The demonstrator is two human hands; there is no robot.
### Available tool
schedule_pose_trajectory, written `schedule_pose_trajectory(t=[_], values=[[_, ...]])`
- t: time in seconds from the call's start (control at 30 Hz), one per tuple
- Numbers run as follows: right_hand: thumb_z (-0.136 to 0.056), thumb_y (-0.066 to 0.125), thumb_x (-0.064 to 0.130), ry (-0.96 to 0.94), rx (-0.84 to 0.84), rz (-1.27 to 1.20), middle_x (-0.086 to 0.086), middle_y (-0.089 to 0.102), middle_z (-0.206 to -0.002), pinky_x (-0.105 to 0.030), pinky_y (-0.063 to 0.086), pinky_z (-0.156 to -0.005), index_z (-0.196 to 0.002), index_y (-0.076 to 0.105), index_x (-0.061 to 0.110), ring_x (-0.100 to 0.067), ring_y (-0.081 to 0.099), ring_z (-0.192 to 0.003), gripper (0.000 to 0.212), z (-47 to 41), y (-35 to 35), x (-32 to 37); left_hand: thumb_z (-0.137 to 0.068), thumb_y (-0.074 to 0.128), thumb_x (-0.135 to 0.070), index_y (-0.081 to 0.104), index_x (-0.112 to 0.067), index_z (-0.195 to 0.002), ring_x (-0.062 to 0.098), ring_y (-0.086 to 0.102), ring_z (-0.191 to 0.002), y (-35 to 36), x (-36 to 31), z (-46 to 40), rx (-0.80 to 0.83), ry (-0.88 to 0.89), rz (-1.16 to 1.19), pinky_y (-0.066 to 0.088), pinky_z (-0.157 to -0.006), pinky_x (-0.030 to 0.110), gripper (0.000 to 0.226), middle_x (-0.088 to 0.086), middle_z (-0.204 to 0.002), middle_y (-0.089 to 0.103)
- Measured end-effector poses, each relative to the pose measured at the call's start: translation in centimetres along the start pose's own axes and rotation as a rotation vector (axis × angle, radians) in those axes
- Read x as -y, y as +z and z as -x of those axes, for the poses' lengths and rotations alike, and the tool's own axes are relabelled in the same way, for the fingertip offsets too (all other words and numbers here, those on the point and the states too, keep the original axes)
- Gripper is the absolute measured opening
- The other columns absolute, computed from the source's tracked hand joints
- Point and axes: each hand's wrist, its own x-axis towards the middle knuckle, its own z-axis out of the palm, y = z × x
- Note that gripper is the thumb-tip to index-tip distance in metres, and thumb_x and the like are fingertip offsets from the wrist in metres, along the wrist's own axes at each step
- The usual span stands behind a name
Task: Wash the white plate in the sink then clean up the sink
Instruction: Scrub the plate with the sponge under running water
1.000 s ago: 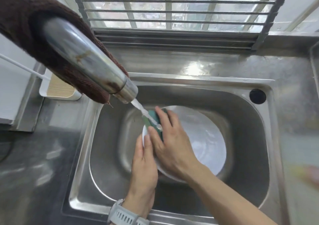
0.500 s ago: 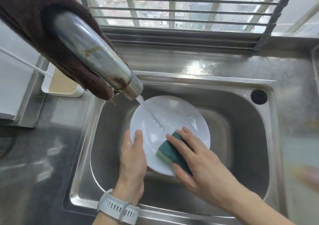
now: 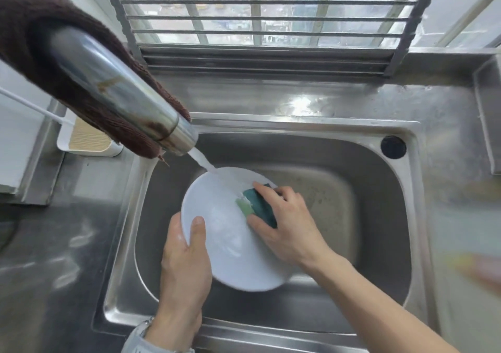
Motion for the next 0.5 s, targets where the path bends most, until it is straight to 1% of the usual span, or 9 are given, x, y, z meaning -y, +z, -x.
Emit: schedule_pose_trajectory(t=[0.07,0.13,0.23,0.27,0.3,0.37,0.4,0.47,0.5], values=[[-0.093,0.054,0.052,0.008,0.054,-0.045,0.002,0.043,-0.133,-0.036,0.038,-0.105,-0.151,0.027,0.045,-0.019,0.037,-0.123,0.064,0.5,0.7,0.6,-0.108,0.046,-0.032,0.058,-0.038,-0.11,0.007,0.064,-0.097,-0.4,0.1,0.5,-0.001,-0.008,-0.042,0.049,-0.071,0.029,0.014,-0.013,-0.102,0.068],[-0.091,0.053,0.054,0.007,0.105,-0.034,0.004,0.045,-0.127,-0.036,0.042,-0.101,-0.145,0.032,0.047,-0.018,0.041,-0.12,0.058,1.4,0.7,0.5,-0.107,0.047,-0.031,0.058,-0.039,-0.11,0.003,0.061,-0.094,-0.8,0.3,0.9,0.016,-0.015,-0.084,0.046,-0.067,0.025,0.014,-0.014,-0.1,0.067],[-0.09,0.052,0.06,0.059,0.061,0.094,0.004,0.05,-0.112,-0.04,0.05,-0.088,-0.131,0.041,0.045,-0.021,0.05,-0.105,0.046,2.6,-0.2,-1.4,-0.106,0.05,-0.027,0.058,-0.04,-0.106,0.004,0.063,-0.094,-1.1,1.1,1.4,0.054,-0.041,-0.11,0.048,-0.07,0.028,0.015,-0.013,-0.101,0.069],[-0.09,0.052,0.058,0.099,0.026,0.178,0.002,0.051,-0.111,-0.04,0.05,-0.084,-0.128,0.043,0.043,-0.023,0.051,-0.103,0.042,2.7,-0.7,-2.4,-0.105,0.052,-0.024,0.059,-0.038,-0.108,0.005,0.063,-0.094,-1.1,1.3,1.5,0.062,-0.05,-0.115,0.049,-0.071,0.029,0.016,-0.012,-0.101,0.069],[-0.09,0.054,0.052,0.142,-0.012,0.28,-0.001,0.053,-0.111,-0.041,0.05,-0.082,-0.127,0.045,0.039,-0.026,0.052,-0.102,0.041,2.5,-1.1,-3.6,-0.104,0.054,-0.022,0.059,-0.037,-0.11,0.006,0.064,-0.095,-1.0,1.6,1.5,0.066,-0.059,-0.117,0.05,-0.072,0.031,0.017,-0.012,-0.102,0.069],[-0.086,0.058,0.037,0.229,-0.087,0.475,-0.009,0.055,-0.114,-0.041,0.049,-0.078,-0.128,0.048,0.029,-0.033,0.053,-0.103,0.044,1.6,-1.9,-5.8,-0.101,0.06,-0.017,0.059,-0.036,-0.113,0.008,0.065,-0.098,-0.9,1.7,1.6,0.069,-0.077,-0.119,0.052,-0.079,0.036,0.022,-0.012,-0.103,0.07],[-0.086,0.059,0.033,0.264,-0.115,0.545,-0.012,0.055,-0.115,-0.041,0.049,-0.075,-0.13,0.05,0.025,-0.035,0.053,-0.103,0.046,0.9,-2.4,-6.8,-0.1,0.063,-0.016,0.059,-0.035,-0.113,0.009,0.065,-0.099,-1.0,1.8,1.6,0.07,-0.084,-0.116,0.052,-0.082,0.037,0.024,-0.011,-0.104,0.071],[-0.088,0.058,0.028,0.314,-0.12,0.599,-0.015,0.054,-0.12,-0.042,0.049,-0.074,-0.133,0.051,0.021,-0.037,0.053,-0.104,0.046,-0.3,-2.9,-7.7,-0.098,0.066,-0.015,0.061,-0.033,-0.109,0.013,0.067,-0.099,-1.1,1.9,1.2,0.066,-0.095,-0.101,0.054,-0.083,0.038,0.022,-0.008,-0.104,0.072],[-0.09,0.057,0.027,0.311,-0.132,0.574,-0.015,0.054,-0.122,-0.043,0.05,-0.076,-0.133,0.052,0.019,-0.038,0.053,-0.106,0.044,-0.5,-3.1,-7.5,-0.097,0.067,-0.015,0.062,-0.032,-0.105,0.015,0.068,-0.099,-1.1,1.9,1.0,0.056,-0.097,-0.098,0.054,-0.081,0.037,0.02,-0.007,-0.103,0.073]])
